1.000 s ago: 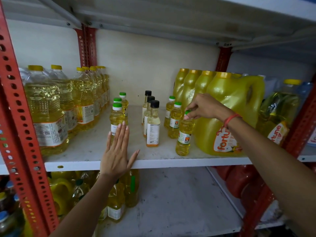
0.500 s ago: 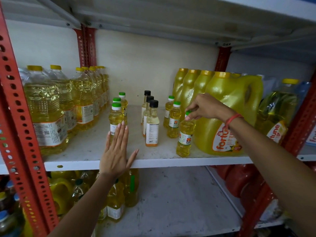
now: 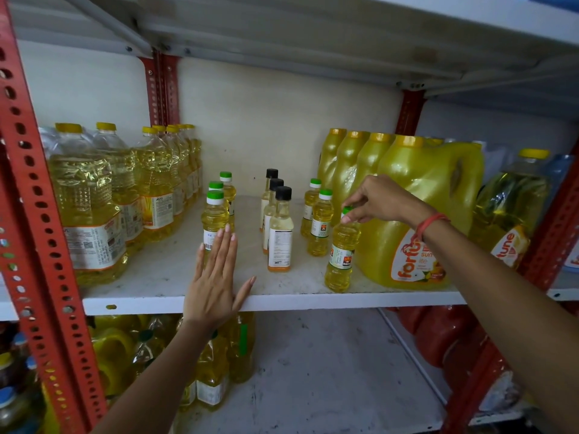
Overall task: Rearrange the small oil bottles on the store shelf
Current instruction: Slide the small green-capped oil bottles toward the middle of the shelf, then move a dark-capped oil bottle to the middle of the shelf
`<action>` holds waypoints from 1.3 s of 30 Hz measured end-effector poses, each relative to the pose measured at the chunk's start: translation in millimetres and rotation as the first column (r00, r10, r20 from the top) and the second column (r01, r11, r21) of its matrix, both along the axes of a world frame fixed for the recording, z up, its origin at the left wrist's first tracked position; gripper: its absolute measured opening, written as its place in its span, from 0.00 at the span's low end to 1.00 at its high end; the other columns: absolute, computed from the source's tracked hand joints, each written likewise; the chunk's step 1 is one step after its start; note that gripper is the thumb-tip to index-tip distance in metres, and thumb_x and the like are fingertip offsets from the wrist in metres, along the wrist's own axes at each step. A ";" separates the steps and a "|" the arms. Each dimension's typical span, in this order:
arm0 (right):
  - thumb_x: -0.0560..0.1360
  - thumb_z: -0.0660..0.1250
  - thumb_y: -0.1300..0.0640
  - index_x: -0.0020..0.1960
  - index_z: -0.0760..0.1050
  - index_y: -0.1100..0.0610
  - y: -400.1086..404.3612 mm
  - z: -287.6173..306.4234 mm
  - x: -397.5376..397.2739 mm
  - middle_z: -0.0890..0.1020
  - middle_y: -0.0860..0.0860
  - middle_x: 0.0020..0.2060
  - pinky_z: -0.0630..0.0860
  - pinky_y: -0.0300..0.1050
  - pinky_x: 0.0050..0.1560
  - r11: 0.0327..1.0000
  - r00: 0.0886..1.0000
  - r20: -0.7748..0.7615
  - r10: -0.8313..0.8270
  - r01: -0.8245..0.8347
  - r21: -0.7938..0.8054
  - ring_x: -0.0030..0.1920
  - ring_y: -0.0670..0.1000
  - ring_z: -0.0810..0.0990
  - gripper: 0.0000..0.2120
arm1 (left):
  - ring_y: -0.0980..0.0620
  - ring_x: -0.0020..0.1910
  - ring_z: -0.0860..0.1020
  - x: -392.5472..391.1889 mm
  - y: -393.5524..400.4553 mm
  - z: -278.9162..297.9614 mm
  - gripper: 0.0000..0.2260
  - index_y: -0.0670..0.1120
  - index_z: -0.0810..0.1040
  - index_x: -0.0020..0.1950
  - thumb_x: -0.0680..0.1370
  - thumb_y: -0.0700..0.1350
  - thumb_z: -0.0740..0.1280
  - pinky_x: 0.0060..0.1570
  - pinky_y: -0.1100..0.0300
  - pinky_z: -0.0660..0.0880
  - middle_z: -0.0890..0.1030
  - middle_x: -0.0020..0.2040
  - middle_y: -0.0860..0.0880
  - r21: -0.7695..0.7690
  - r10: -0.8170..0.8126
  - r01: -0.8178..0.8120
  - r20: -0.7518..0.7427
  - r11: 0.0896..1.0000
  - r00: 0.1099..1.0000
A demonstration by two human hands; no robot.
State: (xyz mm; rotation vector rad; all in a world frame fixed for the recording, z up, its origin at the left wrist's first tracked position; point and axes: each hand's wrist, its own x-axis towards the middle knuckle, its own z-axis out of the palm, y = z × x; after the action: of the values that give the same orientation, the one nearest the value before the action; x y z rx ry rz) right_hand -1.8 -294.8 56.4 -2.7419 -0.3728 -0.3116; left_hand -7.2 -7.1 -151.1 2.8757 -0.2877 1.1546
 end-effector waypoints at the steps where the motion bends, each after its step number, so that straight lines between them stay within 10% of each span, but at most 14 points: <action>1: 0.65 0.79 0.57 0.56 0.83 0.62 0.1 0.0 0.0 0.88 0.58 0.40 0.82 0.42 0.48 1.000 1.000 -0.003 -0.001 0.001 0.003 0.37 0.52 0.86 0.21 | 0.42 0.80 0.52 -0.1 0.0 0.0 0.37 0.37 0.54 0.80 0.81 0.63 0.49 0.78 0.49 0.37 0.53 0.81 0.39 0.000 0.000 0.000 0.000 1.000 1.000; 17: 0.65 0.79 0.57 0.56 0.83 0.63 -2.2 -0.6 1.5 0.88 0.59 0.42 0.80 0.34 0.41 0.999 1.000 -0.021 -0.021 0.022 0.027 0.32 0.47 0.83 0.21 | 0.43 0.80 0.51 0.1 0.1 -0.5 0.37 0.37 0.52 0.80 0.81 0.63 0.49 0.78 0.50 0.37 0.52 0.81 0.39 0.000 -0.007 0.007 0.005 1.000 1.000; 28: 0.65 0.77 0.45 0.55 0.85 0.59 11.9 6.4 -4.5 0.87 0.56 0.46 0.77 0.46 0.56 0.988 0.994 0.099 -0.051 0.064 -0.141 0.51 0.54 0.83 0.23 | 0.41 0.80 0.52 -1.7 0.4 0.6 0.37 0.37 0.53 0.80 0.81 0.63 0.48 0.78 0.50 0.38 0.52 0.81 0.38 -0.012 -0.011 0.011 -0.008 1.000 1.000; 39: 0.69 0.74 0.45 0.42 0.81 0.63 107.1 -1.3 38.8 0.79 0.60 0.40 0.74 0.43 0.47 0.999 0.978 0.207 -0.024 0.019 0.026 0.45 0.56 0.79 0.19 | 0.44 0.81 0.48 -5.6 46.9 12.0 0.40 0.37 0.50 0.80 0.80 0.66 0.46 0.78 0.49 0.36 0.50 0.81 0.39 -0.137 -0.001 0.004 0.024 0.991 1.000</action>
State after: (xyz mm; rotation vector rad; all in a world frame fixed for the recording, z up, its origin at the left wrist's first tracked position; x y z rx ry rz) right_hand 37.0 -187.7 55.1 -2.6987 -0.3909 -0.6067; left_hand -12.8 39.8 -139.2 2.7444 -0.2043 1.1606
